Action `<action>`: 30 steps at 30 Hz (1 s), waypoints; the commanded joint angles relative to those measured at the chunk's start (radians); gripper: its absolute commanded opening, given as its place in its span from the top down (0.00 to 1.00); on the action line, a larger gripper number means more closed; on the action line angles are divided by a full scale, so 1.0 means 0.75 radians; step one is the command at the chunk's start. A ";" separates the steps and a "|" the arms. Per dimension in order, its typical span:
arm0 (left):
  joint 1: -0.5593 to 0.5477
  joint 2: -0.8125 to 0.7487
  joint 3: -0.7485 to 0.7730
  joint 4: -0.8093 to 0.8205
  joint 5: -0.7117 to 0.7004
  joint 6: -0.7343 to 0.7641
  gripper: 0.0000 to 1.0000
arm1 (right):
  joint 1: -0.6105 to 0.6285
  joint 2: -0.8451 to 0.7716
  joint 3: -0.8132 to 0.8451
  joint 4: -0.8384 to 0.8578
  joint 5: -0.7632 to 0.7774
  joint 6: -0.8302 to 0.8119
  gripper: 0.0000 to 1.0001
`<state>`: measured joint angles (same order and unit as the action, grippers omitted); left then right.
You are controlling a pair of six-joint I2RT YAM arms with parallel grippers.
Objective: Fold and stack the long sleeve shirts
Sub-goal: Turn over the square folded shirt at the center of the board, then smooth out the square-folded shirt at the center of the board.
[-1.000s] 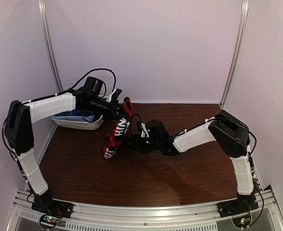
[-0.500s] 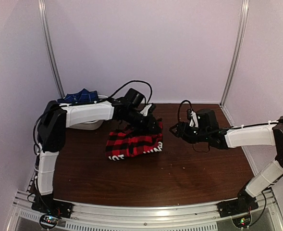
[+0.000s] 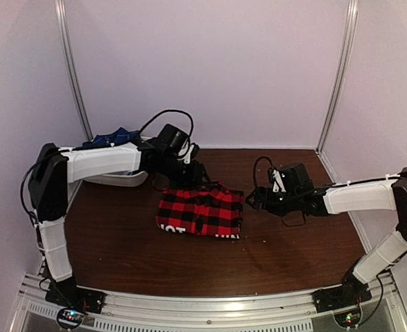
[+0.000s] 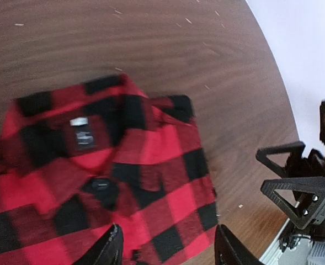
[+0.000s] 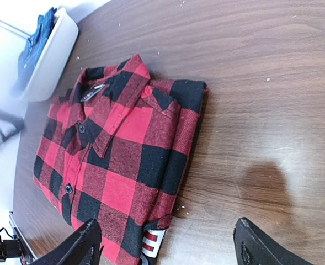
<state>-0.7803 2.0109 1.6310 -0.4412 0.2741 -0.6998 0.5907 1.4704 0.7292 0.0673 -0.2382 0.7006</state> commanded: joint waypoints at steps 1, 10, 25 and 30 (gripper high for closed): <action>0.168 -0.203 -0.308 0.087 -0.063 0.062 0.43 | 0.027 0.112 0.092 -0.003 0.013 -0.045 0.17; 0.362 -0.262 -0.567 0.135 0.060 0.200 0.37 | 0.032 0.358 0.244 0.032 -0.046 -0.073 0.21; 0.368 -0.081 -0.514 0.110 -0.013 0.276 0.37 | 0.043 0.536 0.368 0.021 -0.054 -0.085 0.26; 0.363 -0.040 -0.493 0.111 0.061 0.291 0.51 | 0.045 0.594 0.402 0.026 -0.065 -0.084 0.30</action>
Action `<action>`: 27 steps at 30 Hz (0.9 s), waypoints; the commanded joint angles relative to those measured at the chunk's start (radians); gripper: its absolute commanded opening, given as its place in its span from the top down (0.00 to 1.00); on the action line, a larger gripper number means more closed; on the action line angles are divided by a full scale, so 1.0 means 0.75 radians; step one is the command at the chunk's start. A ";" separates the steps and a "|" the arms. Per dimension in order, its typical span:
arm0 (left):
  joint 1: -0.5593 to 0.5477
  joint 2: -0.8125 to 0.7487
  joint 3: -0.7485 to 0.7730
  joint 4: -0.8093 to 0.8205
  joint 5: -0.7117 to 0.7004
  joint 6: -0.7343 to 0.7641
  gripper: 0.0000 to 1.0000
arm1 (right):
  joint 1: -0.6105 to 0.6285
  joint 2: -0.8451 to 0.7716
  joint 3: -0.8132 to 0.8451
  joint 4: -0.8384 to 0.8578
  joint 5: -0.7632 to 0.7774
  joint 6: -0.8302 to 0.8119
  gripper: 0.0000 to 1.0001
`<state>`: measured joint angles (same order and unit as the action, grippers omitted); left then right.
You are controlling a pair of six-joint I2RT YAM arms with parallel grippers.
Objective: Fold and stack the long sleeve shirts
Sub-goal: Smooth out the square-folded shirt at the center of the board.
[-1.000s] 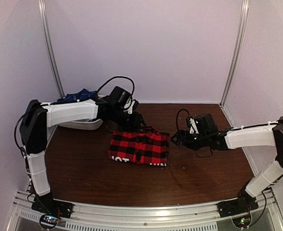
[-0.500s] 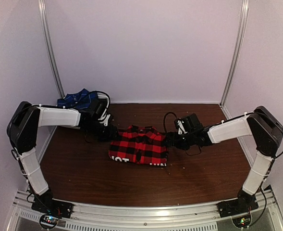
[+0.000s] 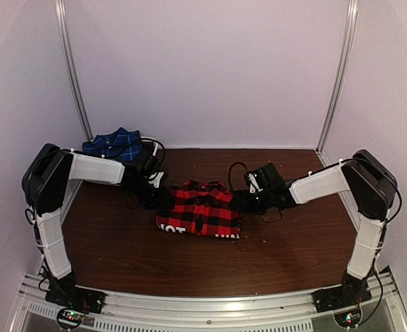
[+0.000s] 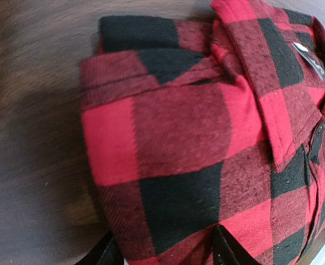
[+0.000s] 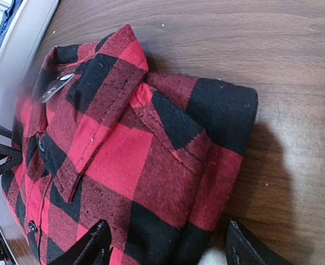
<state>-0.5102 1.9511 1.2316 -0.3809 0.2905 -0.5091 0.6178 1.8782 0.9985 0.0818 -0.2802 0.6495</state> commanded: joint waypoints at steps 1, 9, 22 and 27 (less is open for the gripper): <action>-0.002 0.040 0.045 0.028 0.055 0.036 0.57 | 0.011 0.059 0.052 0.006 -0.014 -0.015 0.32; -0.077 -0.043 0.124 -0.078 0.140 -0.062 0.98 | -0.001 0.036 0.131 -0.094 0.031 -0.065 0.67; -0.076 -0.135 0.059 -0.149 -0.043 -0.109 0.51 | -0.080 0.031 0.103 -0.156 0.094 -0.113 0.92; -0.103 -0.267 0.034 -0.153 -0.007 -0.116 0.60 | -0.087 0.039 0.096 -0.152 0.100 -0.113 0.92</action>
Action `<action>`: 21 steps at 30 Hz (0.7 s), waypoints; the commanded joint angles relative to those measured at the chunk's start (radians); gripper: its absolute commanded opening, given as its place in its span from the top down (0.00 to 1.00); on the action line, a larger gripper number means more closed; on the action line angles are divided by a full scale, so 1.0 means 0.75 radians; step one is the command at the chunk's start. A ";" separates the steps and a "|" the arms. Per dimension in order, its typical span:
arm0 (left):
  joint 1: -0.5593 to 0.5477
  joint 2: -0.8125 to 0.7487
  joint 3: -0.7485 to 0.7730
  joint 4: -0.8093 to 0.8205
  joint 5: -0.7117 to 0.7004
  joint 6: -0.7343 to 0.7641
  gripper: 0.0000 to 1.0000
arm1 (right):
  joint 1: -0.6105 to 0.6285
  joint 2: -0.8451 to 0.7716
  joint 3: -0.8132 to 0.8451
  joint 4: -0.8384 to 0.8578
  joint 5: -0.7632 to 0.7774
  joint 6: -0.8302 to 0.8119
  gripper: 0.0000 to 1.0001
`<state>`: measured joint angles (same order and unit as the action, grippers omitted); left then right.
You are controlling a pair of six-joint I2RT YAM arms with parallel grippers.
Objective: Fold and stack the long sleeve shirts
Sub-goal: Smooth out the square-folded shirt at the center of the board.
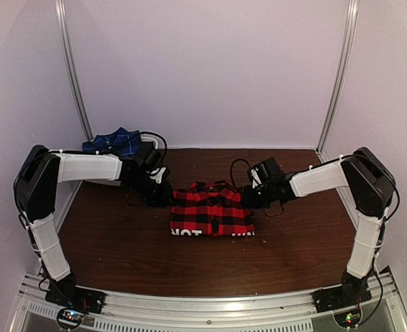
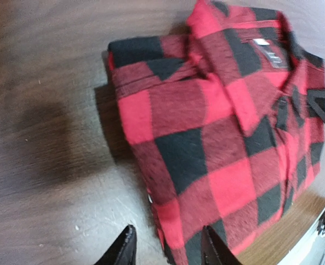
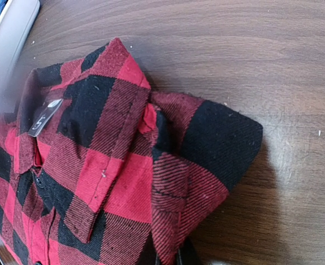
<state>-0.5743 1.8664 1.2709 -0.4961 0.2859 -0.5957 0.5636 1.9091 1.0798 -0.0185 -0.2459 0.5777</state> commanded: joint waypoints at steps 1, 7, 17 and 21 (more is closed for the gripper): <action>-0.036 -0.178 -0.025 0.004 0.013 -0.003 0.63 | -0.016 0.000 -0.011 -0.022 0.055 -0.019 0.92; -0.162 -0.149 -0.102 0.093 0.076 -0.054 0.76 | -0.022 0.002 -0.004 -0.034 0.078 -0.029 0.92; -0.243 -0.004 -0.239 0.261 0.082 -0.144 0.81 | -0.027 0.023 0.044 -0.109 0.105 -0.098 0.92; -0.247 -0.061 -0.186 0.234 0.069 -0.139 0.77 | -0.035 0.029 0.094 -0.180 0.162 -0.152 0.92</action>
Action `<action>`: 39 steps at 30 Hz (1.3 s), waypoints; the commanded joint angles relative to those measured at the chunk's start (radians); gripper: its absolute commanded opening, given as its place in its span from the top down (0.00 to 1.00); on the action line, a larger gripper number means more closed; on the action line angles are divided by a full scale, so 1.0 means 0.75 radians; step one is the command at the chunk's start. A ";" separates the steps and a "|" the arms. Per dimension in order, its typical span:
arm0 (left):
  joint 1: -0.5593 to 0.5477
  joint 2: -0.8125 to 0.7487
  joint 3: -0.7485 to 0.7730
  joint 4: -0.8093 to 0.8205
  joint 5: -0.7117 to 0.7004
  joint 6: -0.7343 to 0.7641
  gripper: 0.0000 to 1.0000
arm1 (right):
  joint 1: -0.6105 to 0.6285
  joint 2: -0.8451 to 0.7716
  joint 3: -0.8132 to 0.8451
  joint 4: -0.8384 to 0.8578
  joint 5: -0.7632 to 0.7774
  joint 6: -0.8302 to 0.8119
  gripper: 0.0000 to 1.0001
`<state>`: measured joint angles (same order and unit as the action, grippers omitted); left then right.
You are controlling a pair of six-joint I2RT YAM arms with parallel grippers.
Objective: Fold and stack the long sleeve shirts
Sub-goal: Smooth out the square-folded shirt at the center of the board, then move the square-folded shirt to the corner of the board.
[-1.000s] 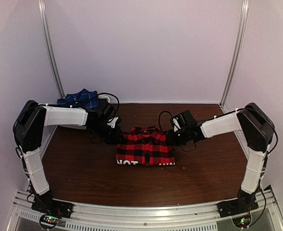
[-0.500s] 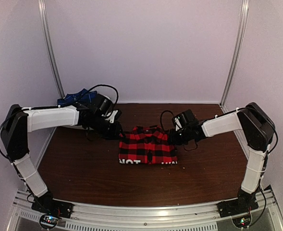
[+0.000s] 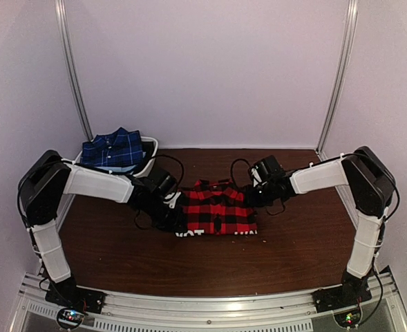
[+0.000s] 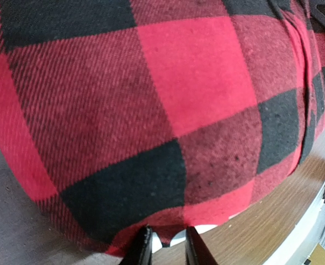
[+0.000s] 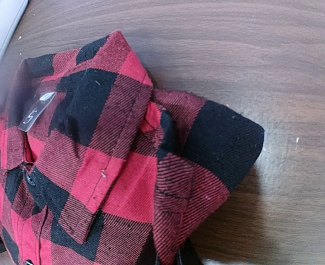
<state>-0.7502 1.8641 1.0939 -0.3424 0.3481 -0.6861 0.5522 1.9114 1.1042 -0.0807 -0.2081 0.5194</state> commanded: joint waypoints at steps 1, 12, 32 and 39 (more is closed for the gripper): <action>-0.012 -0.076 0.071 0.002 -0.023 -0.015 0.76 | -0.025 0.032 0.079 -0.120 0.123 -0.093 0.92; 0.001 -0.194 0.177 -0.109 -0.105 0.023 0.69 | -0.210 0.140 0.408 -0.389 0.335 -0.421 0.93; 0.093 -0.138 0.233 -0.133 -0.037 0.089 0.69 | -0.614 0.521 1.038 -0.574 0.503 -0.771 0.95; 0.128 -0.094 0.264 -0.113 -0.021 0.091 0.69 | -0.706 0.594 1.154 -0.601 0.507 -0.794 0.95</action>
<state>-0.6716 1.7718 1.2606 -0.4458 0.3115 -0.6365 0.0559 2.3341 1.9087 -0.5163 0.1329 -0.0555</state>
